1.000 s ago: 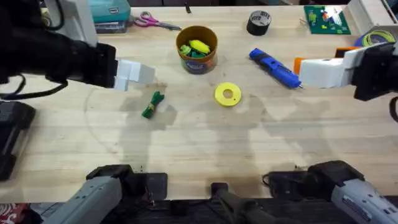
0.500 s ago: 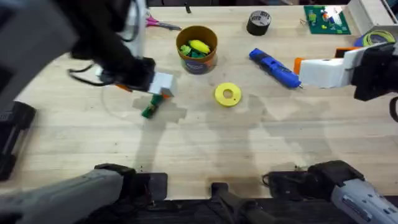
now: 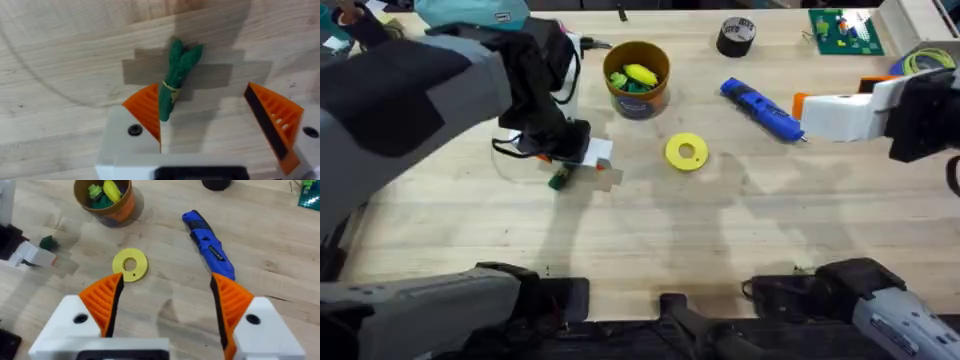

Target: Pick up the gripper from the table and insert it into the empty holder that is missing its gripper. Then pick up a screw, insert it into the mounting hole, and use the screwdriver to tighten it. Finally, clean up the table by picking up the vegetable and placing it into the bucket.

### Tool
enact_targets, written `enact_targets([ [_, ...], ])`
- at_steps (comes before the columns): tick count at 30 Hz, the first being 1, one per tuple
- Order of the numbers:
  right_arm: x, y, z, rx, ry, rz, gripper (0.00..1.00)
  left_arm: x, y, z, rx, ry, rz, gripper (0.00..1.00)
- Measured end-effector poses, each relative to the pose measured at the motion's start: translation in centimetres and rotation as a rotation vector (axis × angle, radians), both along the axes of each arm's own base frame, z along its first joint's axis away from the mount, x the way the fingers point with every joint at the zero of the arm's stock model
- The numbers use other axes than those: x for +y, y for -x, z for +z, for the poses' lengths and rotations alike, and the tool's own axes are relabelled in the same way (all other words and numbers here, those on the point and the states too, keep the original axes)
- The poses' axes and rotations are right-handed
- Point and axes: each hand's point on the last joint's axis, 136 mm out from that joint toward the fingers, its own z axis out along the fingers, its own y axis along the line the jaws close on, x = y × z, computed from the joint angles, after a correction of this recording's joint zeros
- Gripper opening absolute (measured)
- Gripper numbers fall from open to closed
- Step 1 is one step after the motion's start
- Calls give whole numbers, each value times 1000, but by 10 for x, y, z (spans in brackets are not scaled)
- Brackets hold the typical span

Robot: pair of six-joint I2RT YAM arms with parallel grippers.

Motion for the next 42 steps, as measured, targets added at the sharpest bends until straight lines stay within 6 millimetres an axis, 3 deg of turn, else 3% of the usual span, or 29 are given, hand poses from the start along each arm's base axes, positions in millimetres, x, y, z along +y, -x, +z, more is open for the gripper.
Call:
enact_targets([
  [16,0,0,0,0,0,0,997,7,-7,-31,10,-9,-19,966],
  [18,0,0,0,0,0,0,997,10,-8,-34,19,-14,-18,799],
  [20,0,0,0,0,0,0,997,12,-9,-35,16,-16,-20,535],
  [23,0,0,0,0,0,0,997,13,-10,-35,13,-21,-22,243],
  [24,0,0,0,0,0,0,996,14,-10,-35,12,-22,-24,93],
  [25,0,0,0,0,0,0,997,14,-10,-35,12,-22,-27,30],
  [37,0,0,0,0,0,0,997,14,-11,-30,16,-25,-27,25],
  [40,0,0,0,0,0,0,997,11,-25,-11,-24,-18,-27,25],
  [42,0,0,0,-1,0,0,997,8,-43,16,-90,-7,-27,25],
])
